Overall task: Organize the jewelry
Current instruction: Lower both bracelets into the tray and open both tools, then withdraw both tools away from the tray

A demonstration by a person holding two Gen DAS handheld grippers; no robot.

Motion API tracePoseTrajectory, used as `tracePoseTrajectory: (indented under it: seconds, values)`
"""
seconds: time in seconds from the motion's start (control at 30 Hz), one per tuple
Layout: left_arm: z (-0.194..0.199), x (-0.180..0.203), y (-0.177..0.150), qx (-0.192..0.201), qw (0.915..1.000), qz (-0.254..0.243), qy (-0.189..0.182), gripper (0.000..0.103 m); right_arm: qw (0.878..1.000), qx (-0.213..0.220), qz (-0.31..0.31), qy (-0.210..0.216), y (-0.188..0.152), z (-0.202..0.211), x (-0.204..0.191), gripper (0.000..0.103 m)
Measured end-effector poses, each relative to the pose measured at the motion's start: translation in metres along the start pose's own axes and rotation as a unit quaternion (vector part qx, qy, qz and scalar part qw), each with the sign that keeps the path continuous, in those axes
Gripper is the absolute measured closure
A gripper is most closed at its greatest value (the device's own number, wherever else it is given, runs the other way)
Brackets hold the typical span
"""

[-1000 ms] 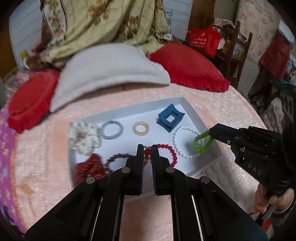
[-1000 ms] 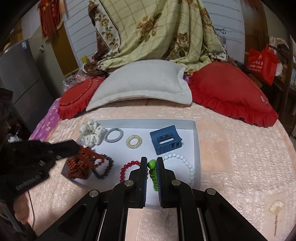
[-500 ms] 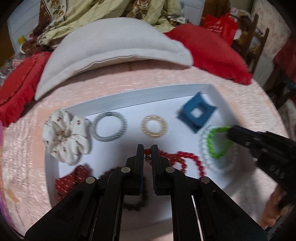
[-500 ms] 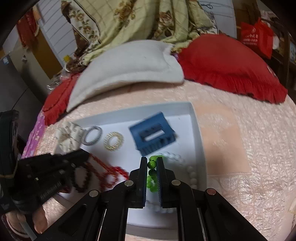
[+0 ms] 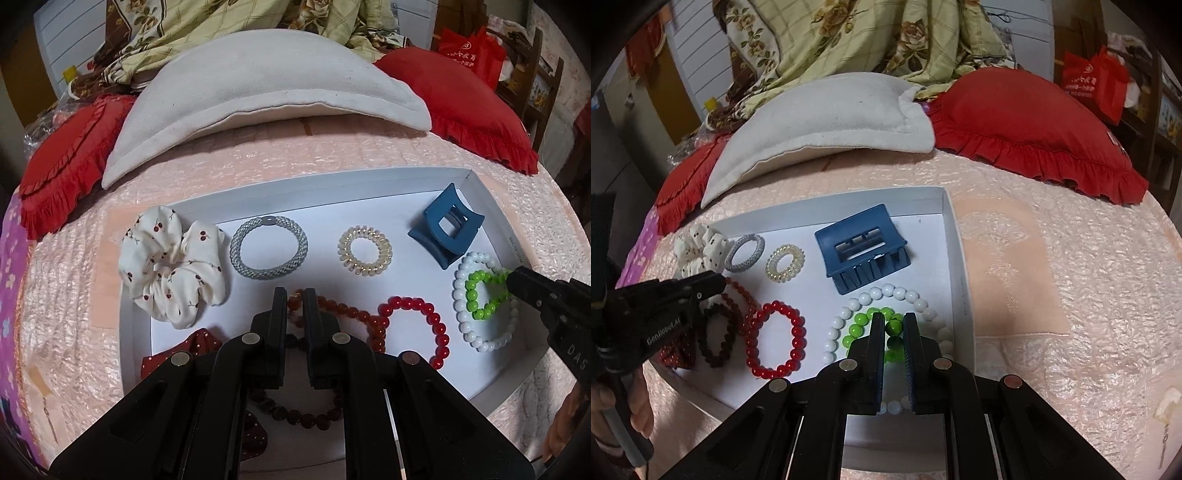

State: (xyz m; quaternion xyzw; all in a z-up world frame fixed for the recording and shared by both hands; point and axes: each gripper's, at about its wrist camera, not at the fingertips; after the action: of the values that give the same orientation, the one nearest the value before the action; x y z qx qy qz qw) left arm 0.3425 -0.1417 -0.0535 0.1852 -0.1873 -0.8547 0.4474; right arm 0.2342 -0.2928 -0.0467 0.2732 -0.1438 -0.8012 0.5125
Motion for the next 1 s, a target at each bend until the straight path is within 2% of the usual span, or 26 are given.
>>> tracePoseTrajectory:
  seconds: [0.1,0.17,0.23,0.4,0.53,0.7,0.83,0.9,1.0]
  values:
    - [0.002,-0.001,0.0,-0.001,0.9999,0.005,-0.014,0.09,1.0,0.003,0.005,-0.012,-0.001,0.001,-0.003,0.091]
    - [0.006,-0.002,0.0,0.002,0.9997,0.012,-0.02,0.073,1.0,0.005,-0.002,-0.008,0.0,0.004,-0.002,0.071]
    - [0.013,-0.002,0.0,0.013,0.9996,0.015,-0.02,0.07,1.0,0.015,-0.01,-0.006,0.001,0.01,0.0,0.066]
    - [0.03,-0.004,-0.001,0.023,0.9994,0.021,-0.014,0.07,1.0,0.03,-0.005,-0.008,-0.003,0.029,-0.001,0.066]
    - [0.051,-0.003,-0.013,0.035,0.9991,0.025,-0.003,0.07,1.0,0.014,0.025,-0.003,-0.021,0.032,-0.017,0.066]
    - [0.087,-0.004,-0.048,0.057,0.9969,0.039,0.04,0.068,0.998,0.001,0.06,-0.004,-0.049,0.023,-0.045,0.066]
    - [0.12,-0.009,-0.085,0.084,0.9908,0.05,0.094,0.057,0.999,0.011,0.04,0.013,-0.059,0.033,-0.048,0.066]
    - [0.136,-0.012,-0.103,0.095,0.9867,0.061,0.117,0.057,0.999,0.01,0.027,0.023,-0.065,0.041,-0.047,0.066]
    - [0.152,-0.012,-0.124,0.104,0.9834,0.075,0.128,0.056,0.999,0.011,0.024,0.025,-0.079,0.055,-0.045,0.066]
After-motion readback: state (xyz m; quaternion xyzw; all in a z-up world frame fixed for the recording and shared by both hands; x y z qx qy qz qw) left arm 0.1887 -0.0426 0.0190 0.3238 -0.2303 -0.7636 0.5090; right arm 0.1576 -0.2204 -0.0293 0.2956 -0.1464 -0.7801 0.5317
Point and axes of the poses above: each gripper's, at about its wrist camera, not at the fingertips, and z roughly against the way its jaws point, x to its right, y to its top, and after that the axes turned 15 degrees about -z, right-handed
